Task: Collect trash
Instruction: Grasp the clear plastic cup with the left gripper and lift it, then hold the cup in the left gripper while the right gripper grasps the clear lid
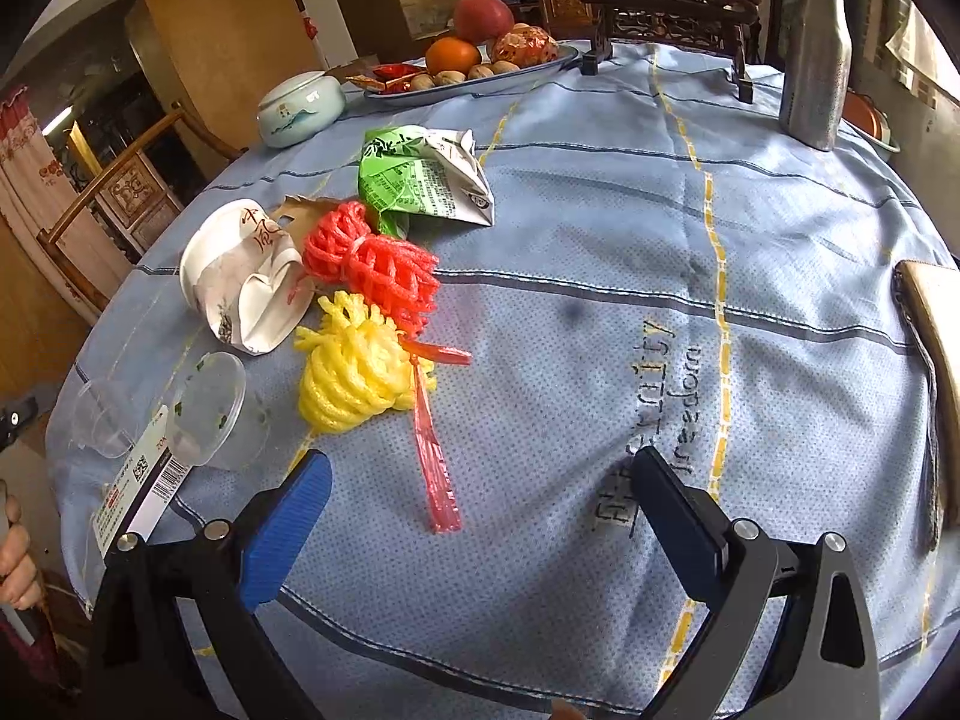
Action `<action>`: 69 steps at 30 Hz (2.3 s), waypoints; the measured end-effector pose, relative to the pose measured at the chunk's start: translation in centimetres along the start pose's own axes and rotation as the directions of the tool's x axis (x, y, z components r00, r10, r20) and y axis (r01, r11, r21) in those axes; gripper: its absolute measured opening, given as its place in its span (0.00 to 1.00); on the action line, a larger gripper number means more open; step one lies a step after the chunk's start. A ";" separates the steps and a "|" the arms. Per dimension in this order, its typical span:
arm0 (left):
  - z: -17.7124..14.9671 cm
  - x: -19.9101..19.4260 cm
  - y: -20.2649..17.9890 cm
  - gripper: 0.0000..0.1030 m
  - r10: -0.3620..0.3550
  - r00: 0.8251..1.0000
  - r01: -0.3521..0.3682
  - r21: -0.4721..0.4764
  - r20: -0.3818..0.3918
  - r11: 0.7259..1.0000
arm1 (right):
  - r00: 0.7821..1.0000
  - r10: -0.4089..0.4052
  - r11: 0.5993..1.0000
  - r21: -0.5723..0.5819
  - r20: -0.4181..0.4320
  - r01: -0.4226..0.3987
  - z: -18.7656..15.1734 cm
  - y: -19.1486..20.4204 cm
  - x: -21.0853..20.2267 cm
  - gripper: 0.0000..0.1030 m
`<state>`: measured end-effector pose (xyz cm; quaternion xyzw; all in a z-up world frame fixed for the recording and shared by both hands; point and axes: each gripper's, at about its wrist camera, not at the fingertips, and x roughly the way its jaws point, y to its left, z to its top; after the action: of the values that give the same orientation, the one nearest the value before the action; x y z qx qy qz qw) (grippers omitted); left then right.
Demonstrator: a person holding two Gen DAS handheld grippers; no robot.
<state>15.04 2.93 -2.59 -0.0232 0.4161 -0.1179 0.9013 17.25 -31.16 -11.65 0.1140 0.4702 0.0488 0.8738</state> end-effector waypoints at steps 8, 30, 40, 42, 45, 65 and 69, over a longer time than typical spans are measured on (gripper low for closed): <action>-1.0 2.9 -1.4 0.94 0.041 0.998 -0.037 0.079 -0.052 0.996 | 1.000 0.007 1.000 0.006 0.003 -0.007 0.0 0.0 0.0 0.96; -0.8 5.9 2.2 0.74 0.159 0.983 -0.161 -0.019 -0.087 0.987 | 1.000 0.021 1.000 0.014 0.009 -0.021 0.1 -0.2 0.1 0.96; -1.0 6.1 1.9 0.93 0.093 0.990 -0.096 -0.025 -0.106 0.995 | 1.000 -0.010 1.000 -0.013 -0.005 0.010 0.0 0.4 0.0 0.96; -1.0 5.9 2.0 0.93 0.081 0.992 -0.084 -0.034 -0.098 0.996 | 1.000 0.010 0.999 -0.034 -0.001 -0.010 -0.5 0.9 -0.5 0.95; -1.1 5.8 2.1 0.93 0.069 0.994 -0.073 -0.040 -0.090 0.997 | 0.997 0.073 0.996 -0.058 0.009 -0.072 -1.8 2.4 -1.8 0.95; -1.3 5.4 2.4 0.93 0.043 0.996 -0.047 -0.056 -0.072 0.997 | 0.997 0.064 0.965 -0.253 -0.044 -0.073 2.1 13.3 3.5 0.95; -1.3 5.4 2.4 0.93 0.049 0.996 -0.053 -0.049 -0.076 0.997 | 0.999 0.044 0.963 -0.265 -0.010 -0.045 2.0 12.6 3.4 0.74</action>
<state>17.95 4.04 -7.78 -0.0311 0.4527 -0.0850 0.8870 21.05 -18.63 -10.29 0.0063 0.4583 0.1312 0.8790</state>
